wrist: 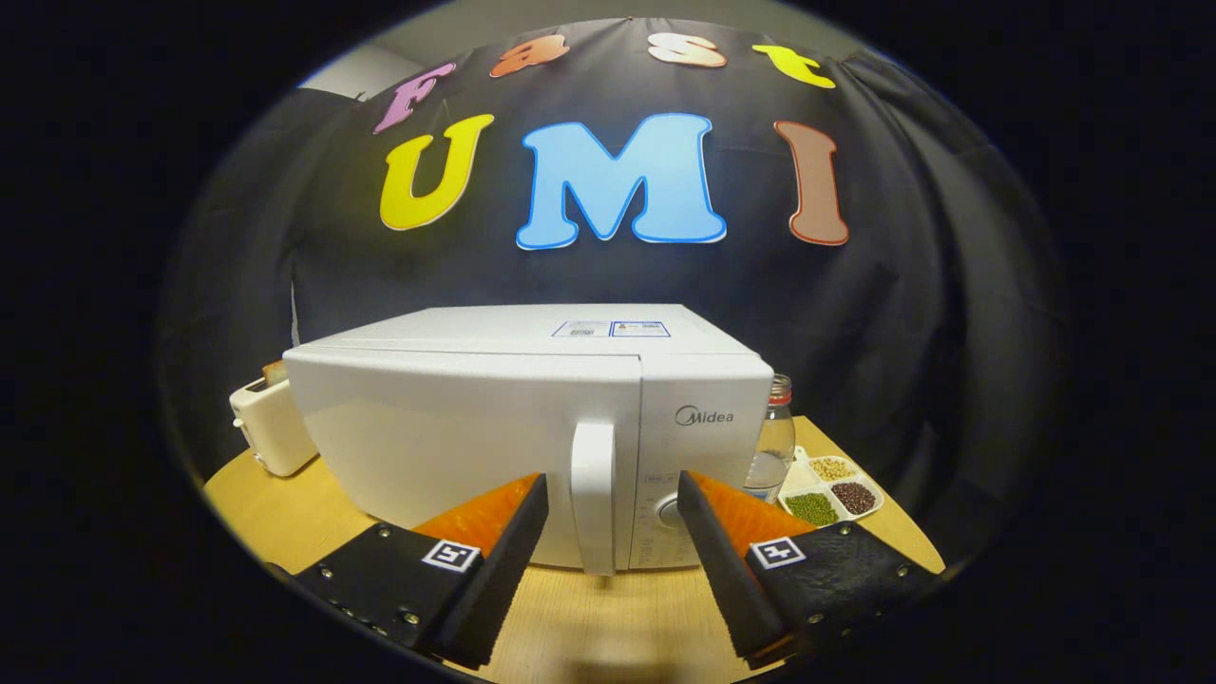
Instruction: Open the microwave, put the food inside, and close the microwave door.
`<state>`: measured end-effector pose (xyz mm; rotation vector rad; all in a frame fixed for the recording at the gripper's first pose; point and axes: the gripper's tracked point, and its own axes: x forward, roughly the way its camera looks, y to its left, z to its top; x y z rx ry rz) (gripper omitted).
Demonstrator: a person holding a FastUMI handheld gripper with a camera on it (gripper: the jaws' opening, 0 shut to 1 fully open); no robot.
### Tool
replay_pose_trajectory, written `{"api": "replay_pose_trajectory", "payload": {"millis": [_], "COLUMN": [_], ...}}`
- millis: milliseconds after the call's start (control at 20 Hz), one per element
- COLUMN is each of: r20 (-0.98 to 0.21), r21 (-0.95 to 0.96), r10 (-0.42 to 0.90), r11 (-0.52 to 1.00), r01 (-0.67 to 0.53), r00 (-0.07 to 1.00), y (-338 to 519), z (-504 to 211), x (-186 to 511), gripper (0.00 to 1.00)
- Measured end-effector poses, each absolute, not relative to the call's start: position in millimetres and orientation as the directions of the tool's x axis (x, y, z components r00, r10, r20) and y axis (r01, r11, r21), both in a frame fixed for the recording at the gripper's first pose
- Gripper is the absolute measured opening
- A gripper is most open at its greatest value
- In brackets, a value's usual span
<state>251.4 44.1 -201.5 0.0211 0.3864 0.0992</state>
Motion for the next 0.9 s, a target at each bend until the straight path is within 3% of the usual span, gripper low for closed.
{"api": "replay_pose_trajectory", "payload": {"millis": [100,150,200,350,400,500,600,650,700,900], "r20": [-0.398,-0.405,-0.406,-0.413,-0.41,-0.416,-0.432,-0.433,-0.44,-0.469], "r21": [0.064,0.064,0.071,0.06,0.04,0.028,0.013,0.014,0.016,0.027], "r10": [0.103,0.095,0.101,0.101,0.088,0.08,0.076,0.073,0.076,0.071], "r11": [0.994,0.995,0.994,0.995,0.996,0.997,0.997,0.997,0.997,0.997], "r01": [-0.085,-0.075,-0.079,-0.083,-0.079,-0.075,-0.078,-0.074,-0.077,-0.066], "r00": [0.912,0.909,0.908,0.905,0.908,0.906,0.899,0.898,0.895,0.88], "y": [47,48,51,59,59,60,58,57,59,59], "z": [-212,-216,-216,-219,-218,-220,-221,-217,-220,-219], "x": [259,262,264,267,266,266,265,265,266,263], "gripper": [0.79,0.79,0.62,0.45,0.33,0.29,0.14,0.14,0.05,0.05]}}
